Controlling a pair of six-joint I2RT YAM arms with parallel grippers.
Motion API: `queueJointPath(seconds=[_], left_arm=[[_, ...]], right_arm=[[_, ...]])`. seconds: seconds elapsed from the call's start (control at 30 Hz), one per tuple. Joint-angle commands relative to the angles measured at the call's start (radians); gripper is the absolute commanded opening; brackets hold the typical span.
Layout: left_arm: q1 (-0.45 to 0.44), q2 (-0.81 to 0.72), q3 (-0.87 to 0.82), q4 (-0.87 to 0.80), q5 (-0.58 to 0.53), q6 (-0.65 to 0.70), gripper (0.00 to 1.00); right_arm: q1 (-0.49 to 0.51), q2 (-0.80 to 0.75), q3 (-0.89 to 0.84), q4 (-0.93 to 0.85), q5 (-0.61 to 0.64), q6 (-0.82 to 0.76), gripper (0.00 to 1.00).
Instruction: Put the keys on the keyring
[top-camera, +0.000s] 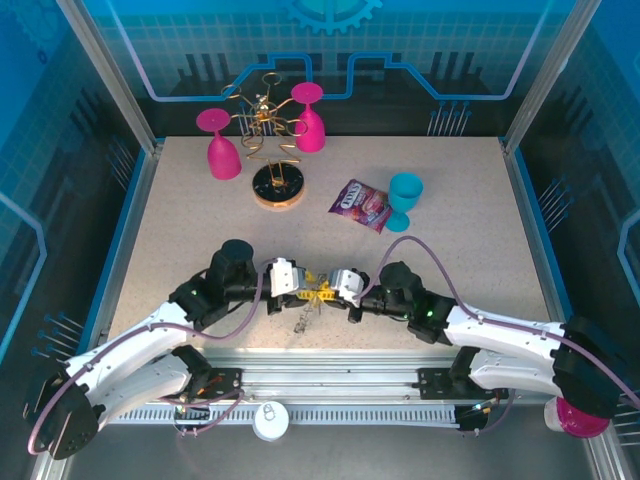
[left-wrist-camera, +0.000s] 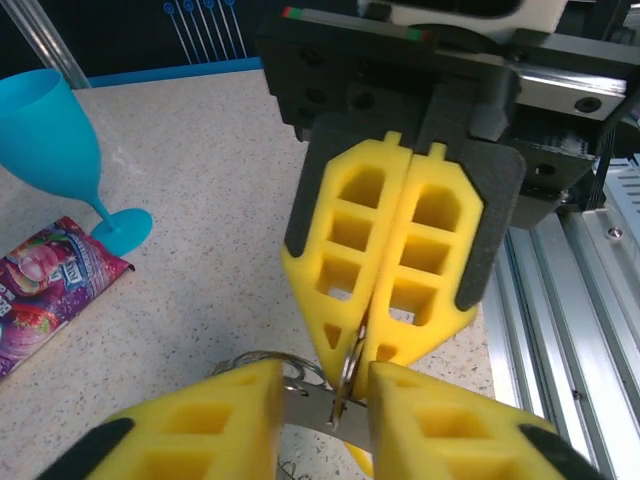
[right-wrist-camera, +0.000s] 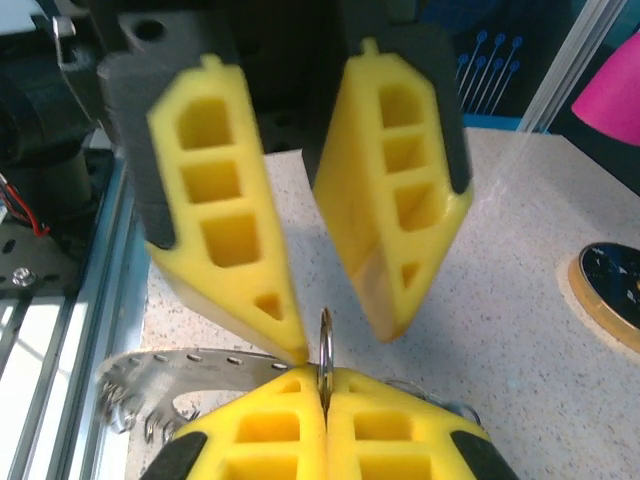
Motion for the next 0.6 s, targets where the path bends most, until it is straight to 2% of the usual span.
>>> queueJointPath(seconds=[0.0,0.3,0.57], left_arm=[[-0.007,-0.016,0.025,-0.040,0.001,0.050,0.34],[-0.006,-0.004,0.091,-0.170,-0.015,0.140,0.23],[-0.006,-0.010,0.081,-0.134,0.029,0.113,0.17]], right_arm=[[-0.009,-0.025,0.092,-0.156,0.013,-0.082,0.00],[0.001,0.020,0.284,-0.492,0.017,-0.239,0.00],[0.020,0.066,0.360,-0.573,0.022,-0.301,0.00]])
